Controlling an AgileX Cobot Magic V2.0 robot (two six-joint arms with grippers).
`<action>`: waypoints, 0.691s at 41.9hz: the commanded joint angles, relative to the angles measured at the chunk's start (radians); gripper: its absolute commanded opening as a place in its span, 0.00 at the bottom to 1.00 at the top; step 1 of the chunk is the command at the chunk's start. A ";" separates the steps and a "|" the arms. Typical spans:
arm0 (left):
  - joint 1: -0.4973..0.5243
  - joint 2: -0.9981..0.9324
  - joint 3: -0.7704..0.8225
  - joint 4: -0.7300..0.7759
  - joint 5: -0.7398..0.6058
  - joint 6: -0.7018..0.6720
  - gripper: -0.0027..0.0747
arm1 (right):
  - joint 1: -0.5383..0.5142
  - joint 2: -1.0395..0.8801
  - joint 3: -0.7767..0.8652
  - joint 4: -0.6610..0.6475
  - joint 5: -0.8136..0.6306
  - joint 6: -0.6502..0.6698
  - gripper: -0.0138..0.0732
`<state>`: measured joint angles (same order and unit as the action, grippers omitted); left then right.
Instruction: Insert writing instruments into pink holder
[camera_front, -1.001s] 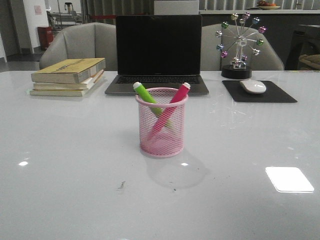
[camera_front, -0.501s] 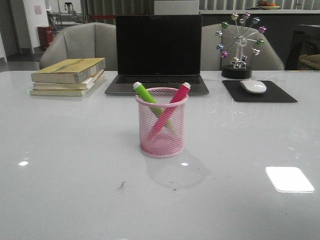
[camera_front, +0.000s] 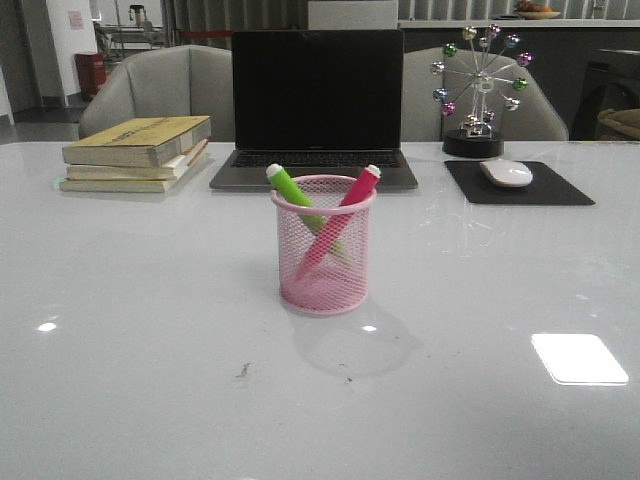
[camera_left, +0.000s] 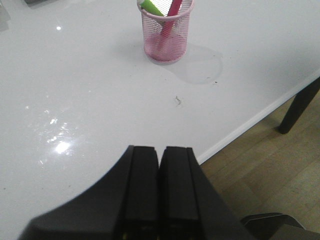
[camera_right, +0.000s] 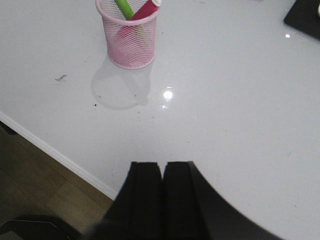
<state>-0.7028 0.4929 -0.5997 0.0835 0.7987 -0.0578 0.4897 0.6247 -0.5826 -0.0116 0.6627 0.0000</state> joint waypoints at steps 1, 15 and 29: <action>0.052 -0.037 -0.008 0.049 -0.097 -0.005 0.15 | 0.000 -0.003 -0.029 -0.012 -0.066 -0.009 0.22; 0.464 -0.392 0.386 -0.046 -0.551 -0.005 0.15 | 0.000 -0.003 -0.029 -0.012 -0.066 -0.009 0.22; 0.613 -0.516 0.608 -0.061 -0.821 -0.005 0.15 | 0.000 -0.003 -0.029 -0.012 -0.066 -0.009 0.22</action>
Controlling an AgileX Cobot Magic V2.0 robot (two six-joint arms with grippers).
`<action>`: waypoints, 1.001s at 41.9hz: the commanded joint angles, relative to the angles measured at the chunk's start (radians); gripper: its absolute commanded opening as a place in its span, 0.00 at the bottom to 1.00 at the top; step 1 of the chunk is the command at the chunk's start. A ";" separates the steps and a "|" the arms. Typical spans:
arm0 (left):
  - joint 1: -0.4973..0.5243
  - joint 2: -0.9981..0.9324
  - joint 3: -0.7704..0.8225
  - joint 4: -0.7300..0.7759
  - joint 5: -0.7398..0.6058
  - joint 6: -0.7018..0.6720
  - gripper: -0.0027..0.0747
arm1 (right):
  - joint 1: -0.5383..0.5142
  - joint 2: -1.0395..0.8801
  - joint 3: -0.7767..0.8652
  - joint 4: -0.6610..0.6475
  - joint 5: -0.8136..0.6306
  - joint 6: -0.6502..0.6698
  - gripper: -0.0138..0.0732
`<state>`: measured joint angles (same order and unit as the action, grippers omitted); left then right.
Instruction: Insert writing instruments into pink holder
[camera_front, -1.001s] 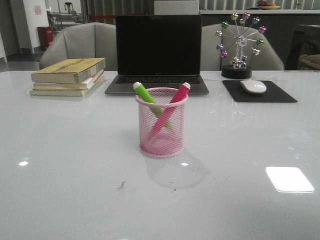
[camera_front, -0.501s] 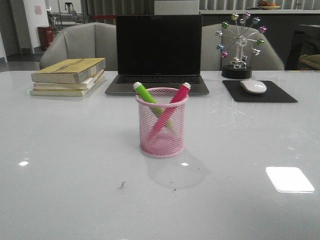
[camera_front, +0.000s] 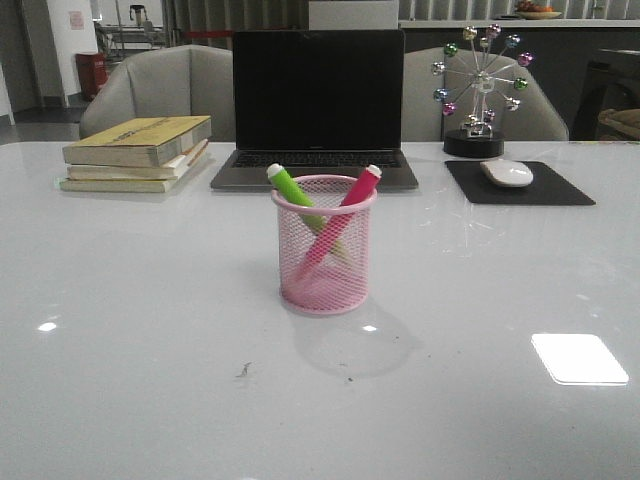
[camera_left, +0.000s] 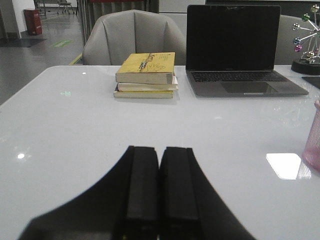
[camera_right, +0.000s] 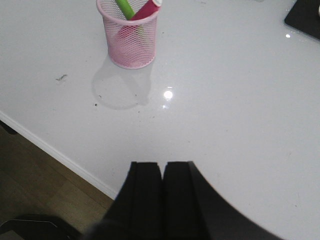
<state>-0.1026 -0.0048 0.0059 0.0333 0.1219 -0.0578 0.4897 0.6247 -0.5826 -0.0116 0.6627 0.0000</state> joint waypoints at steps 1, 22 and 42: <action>0.022 -0.019 0.002 -0.011 -0.152 -0.005 0.15 | 0.000 -0.003 -0.029 -0.012 -0.066 -0.009 0.22; 0.054 -0.021 0.002 -0.011 -0.158 -0.005 0.15 | 0.000 -0.002 -0.029 -0.012 -0.066 -0.009 0.22; 0.054 -0.018 0.002 -0.011 -0.158 -0.005 0.15 | 0.000 -0.002 -0.029 -0.012 -0.066 -0.009 0.22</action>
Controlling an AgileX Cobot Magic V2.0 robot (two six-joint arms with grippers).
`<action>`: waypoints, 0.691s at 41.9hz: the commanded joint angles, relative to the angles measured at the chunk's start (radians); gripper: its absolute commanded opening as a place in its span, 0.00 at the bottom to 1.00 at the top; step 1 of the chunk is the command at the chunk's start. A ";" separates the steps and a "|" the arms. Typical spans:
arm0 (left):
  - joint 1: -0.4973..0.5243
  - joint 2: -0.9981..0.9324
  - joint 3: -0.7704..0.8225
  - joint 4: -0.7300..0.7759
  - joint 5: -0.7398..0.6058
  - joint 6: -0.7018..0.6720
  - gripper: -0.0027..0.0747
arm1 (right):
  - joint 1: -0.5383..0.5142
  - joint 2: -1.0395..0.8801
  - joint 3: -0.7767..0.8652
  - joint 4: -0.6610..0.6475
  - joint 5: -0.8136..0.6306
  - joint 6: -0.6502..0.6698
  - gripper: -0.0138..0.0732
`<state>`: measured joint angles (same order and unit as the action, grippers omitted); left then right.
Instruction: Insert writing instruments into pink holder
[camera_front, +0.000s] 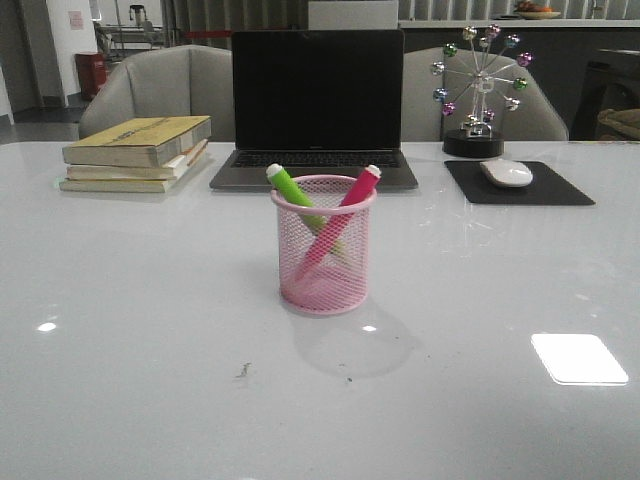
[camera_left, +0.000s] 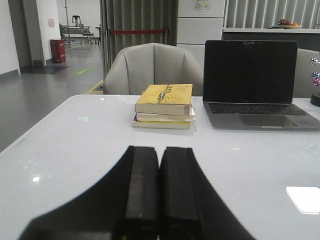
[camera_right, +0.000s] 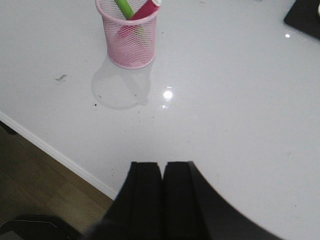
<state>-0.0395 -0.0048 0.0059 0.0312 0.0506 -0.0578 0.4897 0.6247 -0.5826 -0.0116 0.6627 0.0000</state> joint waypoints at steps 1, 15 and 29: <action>-0.009 -0.018 0.002 -0.008 -0.087 -0.005 0.15 | 0.000 -0.002 -0.029 -0.012 -0.066 -0.009 0.22; -0.009 -0.018 0.002 -0.008 -0.087 -0.005 0.15 | -0.075 -0.126 0.044 -0.012 -0.121 -0.009 0.22; -0.009 -0.018 0.002 -0.008 -0.087 -0.005 0.15 | -0.400 -0.586 0.455 0.020 -0.532 -0.006 0.22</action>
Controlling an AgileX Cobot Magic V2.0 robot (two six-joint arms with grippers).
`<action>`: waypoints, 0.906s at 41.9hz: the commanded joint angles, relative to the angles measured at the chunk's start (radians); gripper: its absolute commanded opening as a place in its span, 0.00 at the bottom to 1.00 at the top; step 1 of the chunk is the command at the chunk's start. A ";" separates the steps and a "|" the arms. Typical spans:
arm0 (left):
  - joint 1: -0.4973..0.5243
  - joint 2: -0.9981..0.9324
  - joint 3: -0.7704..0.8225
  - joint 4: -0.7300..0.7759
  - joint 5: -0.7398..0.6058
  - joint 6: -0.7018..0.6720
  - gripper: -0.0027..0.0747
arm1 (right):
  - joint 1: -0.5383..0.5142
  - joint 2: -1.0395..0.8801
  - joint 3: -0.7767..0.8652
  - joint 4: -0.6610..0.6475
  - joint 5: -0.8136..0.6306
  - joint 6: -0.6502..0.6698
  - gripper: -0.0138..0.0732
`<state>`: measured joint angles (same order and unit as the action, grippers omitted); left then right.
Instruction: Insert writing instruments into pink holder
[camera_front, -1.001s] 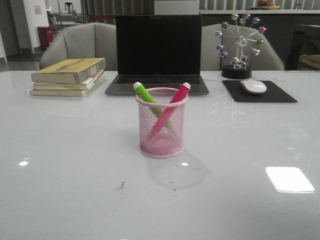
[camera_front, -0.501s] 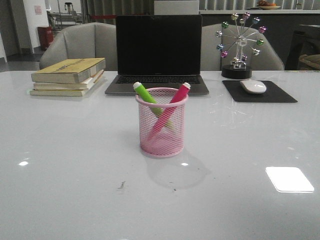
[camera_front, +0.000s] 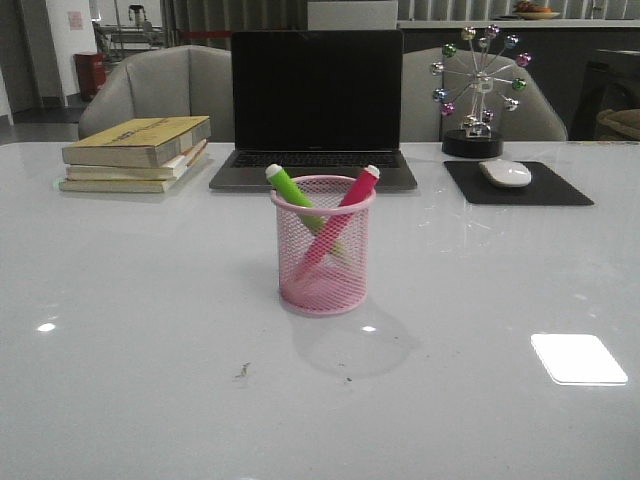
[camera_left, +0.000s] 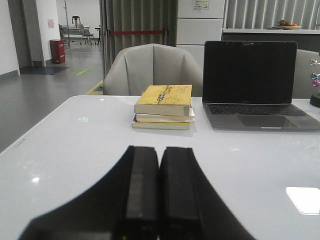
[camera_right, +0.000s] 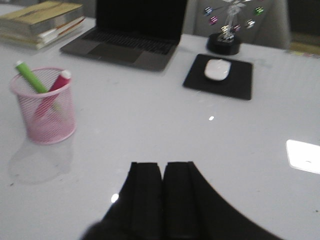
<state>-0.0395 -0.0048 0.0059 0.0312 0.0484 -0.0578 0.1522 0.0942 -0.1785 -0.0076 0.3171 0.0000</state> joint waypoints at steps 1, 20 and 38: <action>-0.009 -0.018 0.002 -0.008 -0.085 -0.005 0.15 | -0.076 -0.078 0.078 0.025 -0.217 -0.006 0.22; -0.009 -0.018 0.002 -0.008 -0.085 -0.005 0.15 | -0.155 -0.125 0.202 0.124 -0.342 -0.007 0.22; -0.009 -0.018 0.002 -0.008 -0.085 -0.005 0.15 | -0.155 -0.125 0.202 0.122 -0.401 -0.008 0.22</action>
<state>-0.0395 -0.0048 0.0059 0.0294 0.0484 -0.0578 0.0000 -0.0111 0.0285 0.1110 0.0228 0.0000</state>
